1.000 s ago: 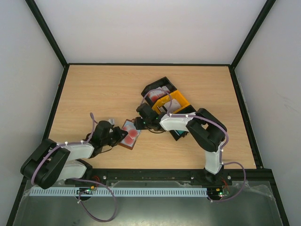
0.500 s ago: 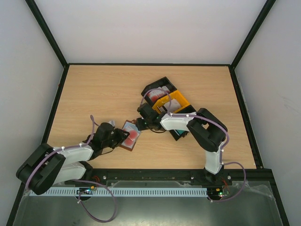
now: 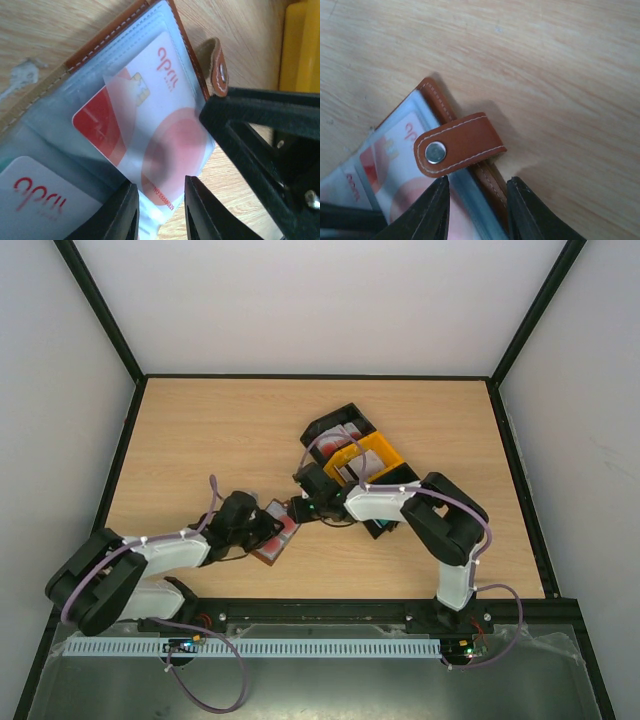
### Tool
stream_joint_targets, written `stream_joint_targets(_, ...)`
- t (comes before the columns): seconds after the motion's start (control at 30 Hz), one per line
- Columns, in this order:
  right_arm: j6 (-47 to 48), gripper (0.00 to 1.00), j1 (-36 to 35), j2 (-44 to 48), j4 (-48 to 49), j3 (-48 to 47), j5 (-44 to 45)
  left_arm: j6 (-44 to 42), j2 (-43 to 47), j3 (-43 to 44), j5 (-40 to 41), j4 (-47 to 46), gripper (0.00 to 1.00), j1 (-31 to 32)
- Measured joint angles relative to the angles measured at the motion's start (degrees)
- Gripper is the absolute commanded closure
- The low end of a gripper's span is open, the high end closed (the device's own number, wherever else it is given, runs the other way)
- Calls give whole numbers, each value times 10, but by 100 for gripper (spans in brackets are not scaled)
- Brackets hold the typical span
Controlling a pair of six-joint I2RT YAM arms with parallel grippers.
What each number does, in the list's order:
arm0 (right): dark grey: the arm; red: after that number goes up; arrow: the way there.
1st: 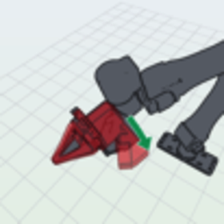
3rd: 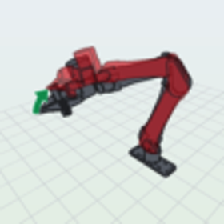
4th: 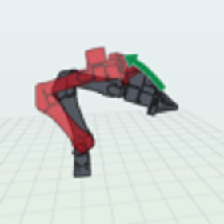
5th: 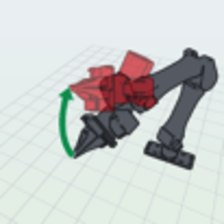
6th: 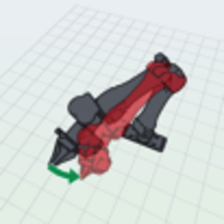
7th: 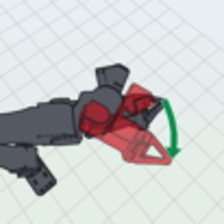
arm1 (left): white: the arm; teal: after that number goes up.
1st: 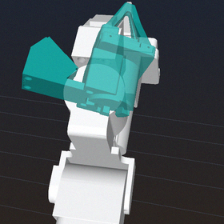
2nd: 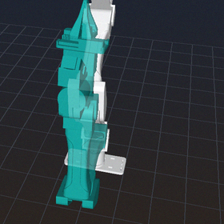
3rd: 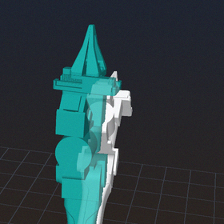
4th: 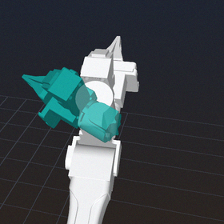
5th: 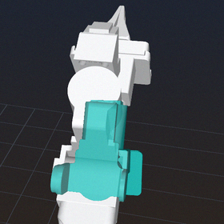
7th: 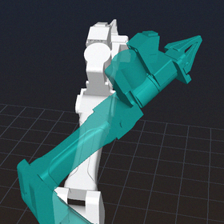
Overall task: Put the credit cards into the card holder
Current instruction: Insert the credit card into the card holder.
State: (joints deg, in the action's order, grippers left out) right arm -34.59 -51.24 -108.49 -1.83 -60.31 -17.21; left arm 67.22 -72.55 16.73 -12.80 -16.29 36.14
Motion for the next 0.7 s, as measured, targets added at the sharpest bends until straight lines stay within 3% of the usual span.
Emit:
stream_joint_targets(0.27, -49, 65, -6, 59, 12, 75, 0, -50, -42, 47, -4, 39, 70, 2)
stream_joint_targets(0.7, -66, 54, -21, 101, -10, 91, 71, -151, 12, 134, 11, 220, 36, 2)
